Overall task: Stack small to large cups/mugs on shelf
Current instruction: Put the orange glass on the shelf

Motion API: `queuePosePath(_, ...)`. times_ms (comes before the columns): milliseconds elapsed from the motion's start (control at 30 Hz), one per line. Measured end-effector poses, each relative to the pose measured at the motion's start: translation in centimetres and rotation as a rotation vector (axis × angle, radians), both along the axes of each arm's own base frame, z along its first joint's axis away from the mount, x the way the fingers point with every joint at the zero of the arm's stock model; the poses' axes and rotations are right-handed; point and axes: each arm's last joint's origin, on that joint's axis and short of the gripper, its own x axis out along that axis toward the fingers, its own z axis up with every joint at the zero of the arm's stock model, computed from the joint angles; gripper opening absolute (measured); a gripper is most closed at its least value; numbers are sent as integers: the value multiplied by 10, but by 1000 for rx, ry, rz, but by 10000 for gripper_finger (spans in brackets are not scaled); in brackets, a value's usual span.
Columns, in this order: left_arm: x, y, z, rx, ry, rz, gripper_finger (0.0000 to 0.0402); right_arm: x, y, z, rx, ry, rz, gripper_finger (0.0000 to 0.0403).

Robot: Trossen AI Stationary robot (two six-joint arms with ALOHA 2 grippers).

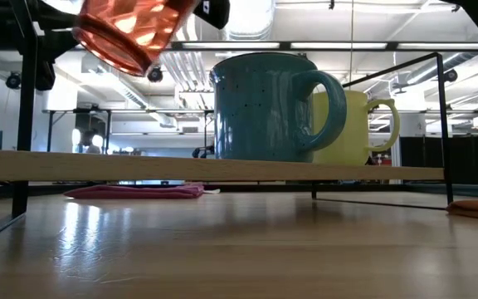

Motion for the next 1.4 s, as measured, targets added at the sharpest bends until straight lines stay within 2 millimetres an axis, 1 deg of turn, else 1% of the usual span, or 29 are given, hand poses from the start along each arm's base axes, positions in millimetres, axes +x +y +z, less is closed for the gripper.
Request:
queuePosePath(200,0,0,0,1,-2,-3,73,0,9,1,44,-5,-5,9)
queuePosePath(300,0,0,1,-23,-19,-22,73,-1,11,-4,43,31,-1,9)
queuePosePath(467,2,-3,0,-68,-60,-123,73,5,10,-23,31,108,-16,9)
queuePosePath(533,3,-5,0,-59,-59,-164,73,6,10,-25,32,110,-17,9)
queuePosePath(633,6,-8,6,-32,-58,-235,72,7,9,-26,33,110,-18,9)
queuePosePath(700,9,-11,11,-6,-19,-267,66,7,6,-26,33,111,-24,9)
queuePosePath(833,14,-17,26,54,130,-358,45,8,-1,-26,36,120,-48,9)
queuePosePath(933,17,-19,34,59,268,-377,34,6,-3,-28,33,143,-52,9)
queuePosePath(1000,18,-19,40,72,329,-379,32,6,-2,-29,29,145,-44,9)
queuePosePath(1133,21,-21,49,83,358,-387,31,7,-2,-29,16,131,-21,9)
queuePosePath(1233,24,-24,53,88,361,-442,33,9,-2,-34,12,128,-14,9)
queuePosePath(1300,26,-27,51,82,379,-477,38,12,-1,-37,11,129,-14,10)
queuePosePath(1400,31,-30,46,28,419,-486,53,17,-1,-48,10,151,-13,22)
